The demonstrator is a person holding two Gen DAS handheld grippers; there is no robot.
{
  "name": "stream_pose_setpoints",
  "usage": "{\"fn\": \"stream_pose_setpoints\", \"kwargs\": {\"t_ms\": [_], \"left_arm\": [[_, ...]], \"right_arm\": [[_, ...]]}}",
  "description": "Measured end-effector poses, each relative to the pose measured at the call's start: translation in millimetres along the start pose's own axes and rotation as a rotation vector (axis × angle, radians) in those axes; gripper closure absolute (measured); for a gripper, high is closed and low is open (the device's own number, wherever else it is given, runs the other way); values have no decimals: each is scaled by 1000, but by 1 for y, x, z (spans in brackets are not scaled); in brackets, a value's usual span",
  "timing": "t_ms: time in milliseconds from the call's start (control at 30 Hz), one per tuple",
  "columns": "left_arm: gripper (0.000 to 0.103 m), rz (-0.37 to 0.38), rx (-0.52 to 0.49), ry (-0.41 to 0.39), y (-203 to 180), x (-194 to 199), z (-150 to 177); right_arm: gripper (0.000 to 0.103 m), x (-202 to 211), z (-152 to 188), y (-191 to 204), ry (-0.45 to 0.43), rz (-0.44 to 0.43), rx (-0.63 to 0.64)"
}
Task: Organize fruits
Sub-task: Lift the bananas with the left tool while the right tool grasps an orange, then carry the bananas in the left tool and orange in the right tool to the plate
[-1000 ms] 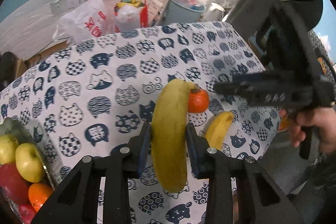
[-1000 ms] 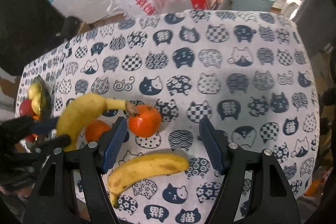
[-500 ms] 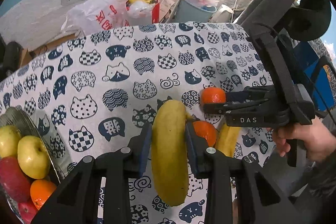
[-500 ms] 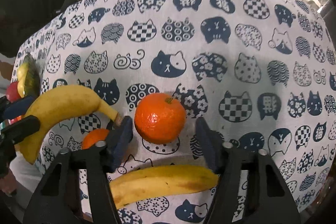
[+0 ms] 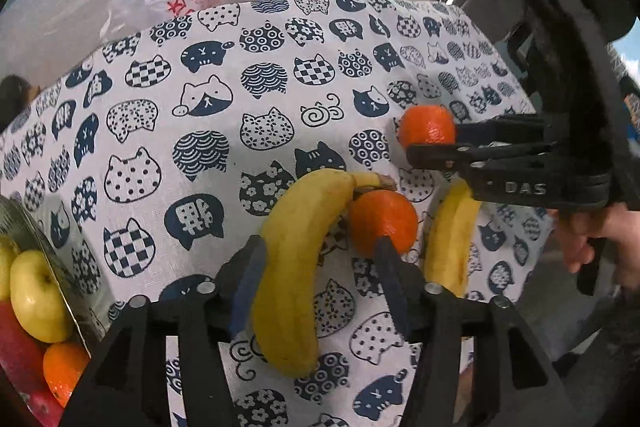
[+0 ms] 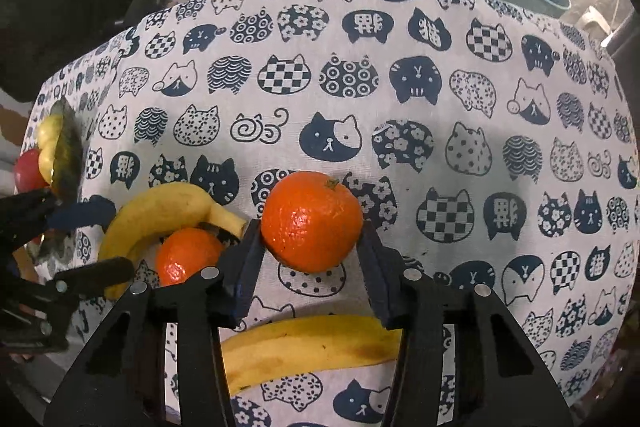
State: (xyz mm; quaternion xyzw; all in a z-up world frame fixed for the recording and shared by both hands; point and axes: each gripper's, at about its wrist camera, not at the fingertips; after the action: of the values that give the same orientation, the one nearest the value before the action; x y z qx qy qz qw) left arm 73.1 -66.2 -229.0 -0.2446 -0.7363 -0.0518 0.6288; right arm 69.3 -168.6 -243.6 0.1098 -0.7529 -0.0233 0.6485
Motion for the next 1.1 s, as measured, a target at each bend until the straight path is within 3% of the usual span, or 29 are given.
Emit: {"fn": "stream_pose_setpoints", "kwargs": {"t_ms": [200, 467, 700, 933, 1100], "left_arm": [[33, -85, -52, 16, -4, -12, -3], [33, -141, -114, 38, -10, -31, -12], [60, -220, -195, 33, -20, -38, -10], [66, -228, -209, 12, -21, -27, -5], [67, -241, -204, 4, -20, -18, 1]], "right_arm": [[56, 9, 8, 4, -18, 10, 6], [56, 21, 13, -10, -28, -11, -6], [56, 21, 17, -12, -29, -8, -12], [60, 35, 18, -8, -75, 5, 7], [60, 30, 13, -14, -41, -32, -6]]}}
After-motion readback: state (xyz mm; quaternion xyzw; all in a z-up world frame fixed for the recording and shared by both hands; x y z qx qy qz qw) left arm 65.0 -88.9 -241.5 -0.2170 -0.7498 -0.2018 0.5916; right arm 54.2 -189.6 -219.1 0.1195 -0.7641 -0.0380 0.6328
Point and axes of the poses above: each gripper's, at about its wrist camera, not at the fingertips, and x roughly against the way its jaws point, y to its left, z to its underside, and after that the axes turned 6 degrees about y, right-handed
